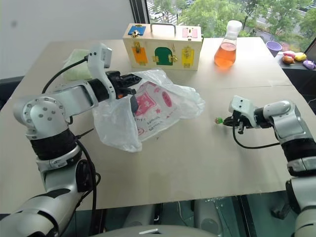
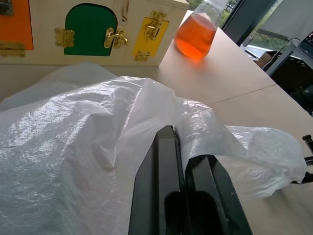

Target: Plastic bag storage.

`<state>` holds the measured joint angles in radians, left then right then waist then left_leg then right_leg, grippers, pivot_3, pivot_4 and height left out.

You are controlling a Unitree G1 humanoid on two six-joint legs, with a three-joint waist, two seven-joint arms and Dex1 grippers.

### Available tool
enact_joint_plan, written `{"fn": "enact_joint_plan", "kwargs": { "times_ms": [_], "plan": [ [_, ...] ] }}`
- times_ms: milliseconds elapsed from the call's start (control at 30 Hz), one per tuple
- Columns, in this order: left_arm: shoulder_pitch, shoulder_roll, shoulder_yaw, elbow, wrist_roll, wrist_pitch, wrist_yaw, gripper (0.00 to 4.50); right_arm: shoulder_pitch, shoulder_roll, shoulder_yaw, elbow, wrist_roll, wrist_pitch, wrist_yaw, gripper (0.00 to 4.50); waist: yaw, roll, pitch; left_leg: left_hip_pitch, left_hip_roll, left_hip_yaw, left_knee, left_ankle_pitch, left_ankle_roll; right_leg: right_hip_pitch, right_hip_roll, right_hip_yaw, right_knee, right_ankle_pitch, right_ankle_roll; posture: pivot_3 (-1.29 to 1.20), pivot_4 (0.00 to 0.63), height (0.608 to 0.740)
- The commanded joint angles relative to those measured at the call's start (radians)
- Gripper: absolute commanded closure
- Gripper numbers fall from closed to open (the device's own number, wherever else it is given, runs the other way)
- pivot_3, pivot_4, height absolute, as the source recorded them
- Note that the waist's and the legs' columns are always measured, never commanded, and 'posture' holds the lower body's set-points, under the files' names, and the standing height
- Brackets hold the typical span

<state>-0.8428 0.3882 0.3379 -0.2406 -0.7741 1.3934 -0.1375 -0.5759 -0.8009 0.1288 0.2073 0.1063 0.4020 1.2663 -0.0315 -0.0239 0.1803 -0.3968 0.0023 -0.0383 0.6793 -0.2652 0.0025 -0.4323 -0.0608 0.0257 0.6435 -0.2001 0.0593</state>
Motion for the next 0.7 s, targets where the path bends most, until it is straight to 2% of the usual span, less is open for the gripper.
{"fn": "enact_joint_plan", "kwargs": {
  "times_ms": [33,133,167,233,300,433,533,633,700],
  "plan": [
    [-0.033,0.008,-0.006,0.003,0.005,-0.032,-0.020,4.50,0.072,0.001,-0.100,-0.330,0.150,0.249,-0.062,4.44,0.001,0.000,0.000,0.000,0.000,0.000,0.000,0.000,0.000,0.000,0.000,0.000,0.000,0.000,0.000,0.00,0.150,0.740],
    [-0.039,0.015,-0.018,0.019,0.012,-0.043,-0.038,4.50,0.075,0.092,-0.139,-0.569,0.296,0.520,-0.189,4.44,-0.002,0.000,0.000,0.000,0.000,0.000,0.000,-0.001,0.002,0.000,0.000,0.000,0.000,0.000,0.000,0.00,0.150,0.740],
    [-0.042,0.019,-0.023,0.025,0.013,-0.048,-0.047,4.50,0.047,0.164,-0.136,-0.623,0.325,0.622,-0.268,4.44,-0.002,0.000,0.000,0.000,0.000,0.000,0.000,-0.001,0.003,0.000,0.000,0.000,0.001,0.000,0.000,0.00,0.150,0.740],
    [-0.046,0.040,-0.024,0.023,-0.004,-0.043,-0.080,4.50,-0.052,0.396,-0.104,-0.646,0.307,0.787,-0.483,4.44,-0.011,-0.001,0.000,0.002,0.000,0.000,0.000,-0.002,0.003,0.000,0.001,0.000,0.001,0.000,0.000,0.00,0.150,0.740],
    [-0.050,0.054,-0.019,0.020,-0.021,-0.035,-0.104,4.50,-0.116,0.524,-0.092,-0.622,0.283,0.851,-0.599,4.44,-0.013,0.001,0.000,0.002,0.003,0.000,0.000,-0.001,0.001,-0.002,0.004,0.003,0.002,0.001,-0.002,0.00,0.150,0.740],
    [-0.055,0.080,0.032,-0.017,-0.088,0.026,-0.133,4.50,-0.307,0.762,-0.062,-0.196,0.117,0.609,-0.888,4.44,-0.002,0.000,0.000,-0.001,0.002,0.000,0.001,0.001,-0.001,-0.005,0.004,0.001,0.007,0.002,-0.003,0.00,0.150,0.740],
    [-0.045,0.073,0.040,-0.052,-0.107,0.047,-0.118,4.50,-0.446,0.859,-0.078,0.157,0.079,0.332,-0.925,4.44,-0.005,0.000,0.000,0.000,0.001,0.001,0.001,0.001,-0.001,-0.006,0.003,0.003,0.008,0.002,-0.003,0.00,0.150,0.740],
    [-0.023,0.050,0.046,-0.084,-0.105,0.051,-0.082,4.50,-0.522,0.878,-0.058,0.362,0.021,0.147,-0.951,3.53,-0.004,0.000,0.000,-0.001,0.001,0.001,-0.001,0.002,-0.003,-0.006,0.003,0.002,0.007,0.002,-0.003,0.00,0.150,0.740],
    [-0.013,0.037,0.061,-0.095,-0.102,0.048,-0.056,4.50,-0.513,0.873,-0.028,0.352,-0.003,0.113,-0.940,2.42,-0.004,0.000,0.000,-0.002,0.001,0.001,-0.004,0.002,-0.003,-0.006,0.003,0.002,0.003,0.002,-0.003,0.00,0.150,0.740]
  ]
}}
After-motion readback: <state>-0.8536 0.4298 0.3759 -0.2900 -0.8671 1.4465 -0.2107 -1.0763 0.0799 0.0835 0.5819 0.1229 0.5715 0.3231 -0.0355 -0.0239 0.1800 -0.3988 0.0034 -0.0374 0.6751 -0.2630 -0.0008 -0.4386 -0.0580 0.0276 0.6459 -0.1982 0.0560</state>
